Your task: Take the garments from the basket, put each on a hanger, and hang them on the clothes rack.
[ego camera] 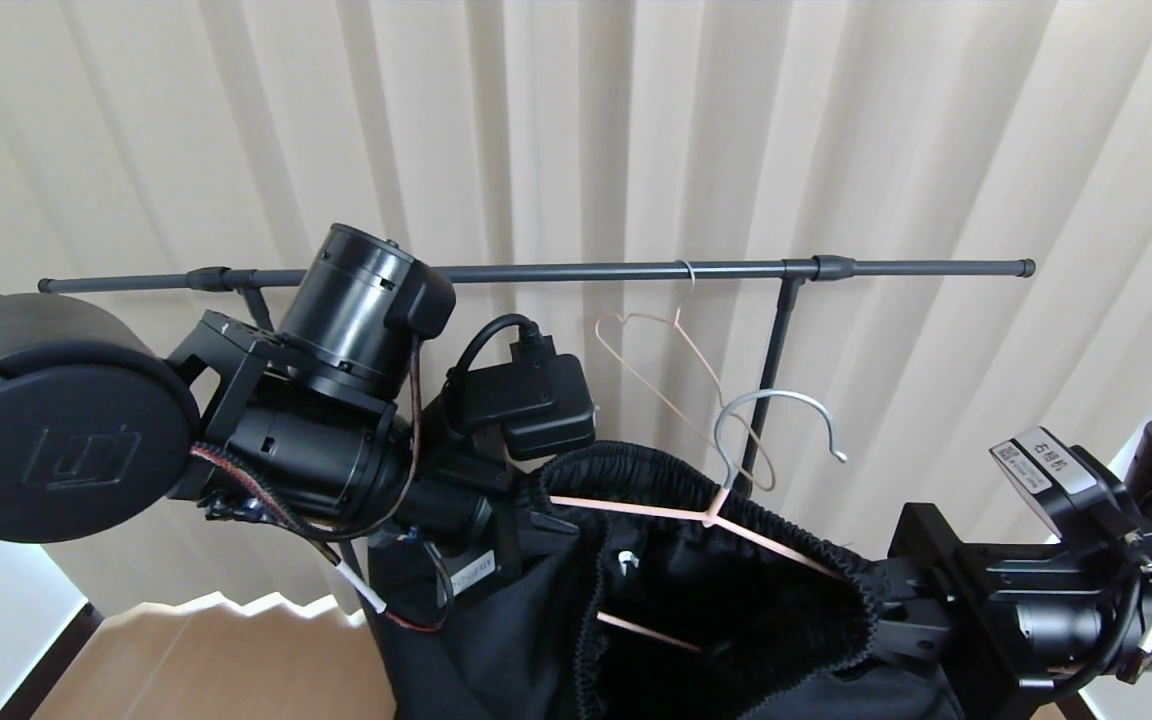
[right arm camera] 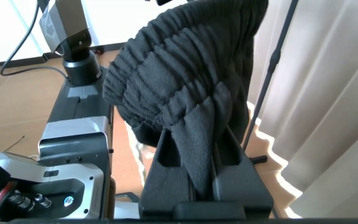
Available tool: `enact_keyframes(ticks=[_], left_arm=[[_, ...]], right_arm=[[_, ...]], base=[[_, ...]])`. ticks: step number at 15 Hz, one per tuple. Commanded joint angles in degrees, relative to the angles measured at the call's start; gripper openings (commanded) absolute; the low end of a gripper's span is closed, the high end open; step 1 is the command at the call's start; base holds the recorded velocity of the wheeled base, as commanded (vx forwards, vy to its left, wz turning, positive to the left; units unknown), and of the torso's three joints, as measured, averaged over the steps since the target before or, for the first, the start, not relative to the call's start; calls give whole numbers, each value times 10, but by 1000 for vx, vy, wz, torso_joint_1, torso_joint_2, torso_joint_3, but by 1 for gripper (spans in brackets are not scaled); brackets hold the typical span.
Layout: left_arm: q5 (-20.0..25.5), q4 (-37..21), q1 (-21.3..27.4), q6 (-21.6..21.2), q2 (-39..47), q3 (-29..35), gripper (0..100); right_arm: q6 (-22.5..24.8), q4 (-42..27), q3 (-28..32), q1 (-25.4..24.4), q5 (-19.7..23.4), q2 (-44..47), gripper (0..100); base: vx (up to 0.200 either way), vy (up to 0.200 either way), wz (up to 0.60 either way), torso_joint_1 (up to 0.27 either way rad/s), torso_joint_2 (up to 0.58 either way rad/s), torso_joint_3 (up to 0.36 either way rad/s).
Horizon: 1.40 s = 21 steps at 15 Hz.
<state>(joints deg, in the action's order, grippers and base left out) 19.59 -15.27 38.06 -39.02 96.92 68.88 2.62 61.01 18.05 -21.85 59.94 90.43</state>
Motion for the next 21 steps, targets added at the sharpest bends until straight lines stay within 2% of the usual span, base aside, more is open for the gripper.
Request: enact_keyframes(ticks=[1, 7, 8, 12, 13, 16, 21], left_arm=[[-2, 2, -2, 0, -9, -8, 0], [-32, 96, -2, 4, -23, -67, 0], [-32, 104, -2, 4, -25, -71, 0], [-32, 108, -5, 8, -44, -74, 0], [-38, 108, -11, 26, -61, -79, 0], [-41, 108, -27, 33, -86, -94, 0], [-41, 108, -54, 59, -104, -106, 0]], right_arm=[[-1, 0, 3, 0, -1, 5, 0], [-3, 0, 8, 0, -7, 9, 0], [-3, 0, 8, 0, -7, 9, 100], [-4, -1, 15, 10, -11, 11, 100], [-3, 1, 18, 32, -9, 10, 100], [-4, 1, 27, 67, -5, 5, 100], [-3, 2, 30, 76, -5, 5, 100]], base=[[0, 0, 0, 0, 0, 0], [0, 0, 0, 0, 0, 0], [0, 0, 0, 0, 0, 0], [0, 0, 0, 0, 0, 0], [0, 0, 0, 0, 0, 0], [0, 0, 0, 0, 0, 0], [0, 0, 0, 0, 0, 0]])
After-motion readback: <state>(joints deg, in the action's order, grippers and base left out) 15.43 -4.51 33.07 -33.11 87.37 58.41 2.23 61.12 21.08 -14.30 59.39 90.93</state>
